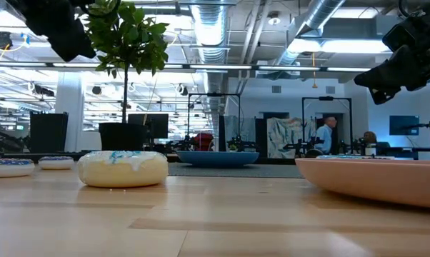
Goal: Pick & Place donuts
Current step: Put the small blue donut into the blue plate
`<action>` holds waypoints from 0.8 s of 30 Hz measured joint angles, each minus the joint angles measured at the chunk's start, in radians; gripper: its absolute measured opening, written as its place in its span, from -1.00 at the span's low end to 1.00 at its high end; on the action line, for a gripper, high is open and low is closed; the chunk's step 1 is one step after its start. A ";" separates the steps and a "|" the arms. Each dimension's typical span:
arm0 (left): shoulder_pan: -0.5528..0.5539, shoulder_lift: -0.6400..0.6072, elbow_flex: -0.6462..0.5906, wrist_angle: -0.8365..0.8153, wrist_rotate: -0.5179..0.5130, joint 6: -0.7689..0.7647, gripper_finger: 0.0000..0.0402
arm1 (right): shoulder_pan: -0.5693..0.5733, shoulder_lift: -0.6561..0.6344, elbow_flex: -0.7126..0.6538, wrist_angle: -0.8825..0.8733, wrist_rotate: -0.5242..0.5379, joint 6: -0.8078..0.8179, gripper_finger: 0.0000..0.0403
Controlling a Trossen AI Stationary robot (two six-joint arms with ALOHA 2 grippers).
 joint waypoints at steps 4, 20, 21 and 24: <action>-0.157 0.102 0.028 -0.010 -0.074 -0.139 -1.00 | 0.000 0.000 0.000 0.000 0.000 0.000 -1.00; -0.287 0.337 0.053 -0.204 -0.181 -0.754 -0.99 | 0.000 0.000 0.000 0.000 0.000 0.000 -1.00; -0.278 0.353 0.053 -0.210 -0.171 -0.777 -0.97 | 0.000 0.000 0.000 0.000 0.000 0.000 -1.00; -0.259 0.406 0.053 -0.206 -0.127 -0.787 -0.87 | 0.000 0.000 0.000 0.000 0.000 0.000 -1.00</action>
